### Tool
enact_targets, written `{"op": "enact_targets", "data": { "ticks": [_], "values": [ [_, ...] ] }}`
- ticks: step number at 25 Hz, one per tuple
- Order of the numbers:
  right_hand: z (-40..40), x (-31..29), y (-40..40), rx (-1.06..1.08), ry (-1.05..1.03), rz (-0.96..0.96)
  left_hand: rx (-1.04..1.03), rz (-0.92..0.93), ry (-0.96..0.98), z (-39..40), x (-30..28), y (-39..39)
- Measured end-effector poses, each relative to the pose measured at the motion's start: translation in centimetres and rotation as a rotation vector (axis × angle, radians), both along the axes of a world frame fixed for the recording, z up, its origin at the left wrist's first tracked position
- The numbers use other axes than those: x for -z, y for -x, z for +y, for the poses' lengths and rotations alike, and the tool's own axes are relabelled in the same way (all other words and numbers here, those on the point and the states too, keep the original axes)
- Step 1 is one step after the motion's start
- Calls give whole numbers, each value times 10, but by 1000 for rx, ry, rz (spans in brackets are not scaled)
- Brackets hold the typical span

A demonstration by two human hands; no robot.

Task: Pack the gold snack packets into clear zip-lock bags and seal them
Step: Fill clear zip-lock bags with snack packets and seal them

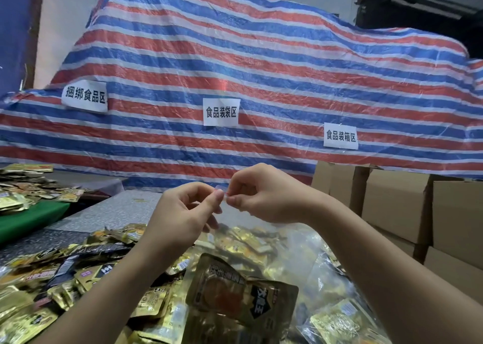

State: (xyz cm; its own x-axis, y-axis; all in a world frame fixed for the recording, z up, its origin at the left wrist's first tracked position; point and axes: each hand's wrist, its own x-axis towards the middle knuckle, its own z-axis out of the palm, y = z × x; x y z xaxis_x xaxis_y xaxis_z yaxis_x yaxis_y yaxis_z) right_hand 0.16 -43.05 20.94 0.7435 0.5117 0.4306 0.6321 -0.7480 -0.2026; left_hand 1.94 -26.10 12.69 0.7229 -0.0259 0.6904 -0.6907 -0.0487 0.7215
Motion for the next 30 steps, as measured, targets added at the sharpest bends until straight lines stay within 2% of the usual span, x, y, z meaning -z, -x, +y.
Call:
{"op": "enact_targets", "data": {
  "ticks": [11,16,20,30],
  "values": [
    [13,13,11,118,-13,-188,-7,8,-114,13,-10,-1],
    [9,21,12,133,-140,-142,-89,-65,-208,7,-8,0],
    [9,25,10,140,-157,-130,-138,-138,-261,3,-5,1],
    [12,25,13,178,-192,-111,-223,-268,-204,-7,-2,10]
  ]
}}
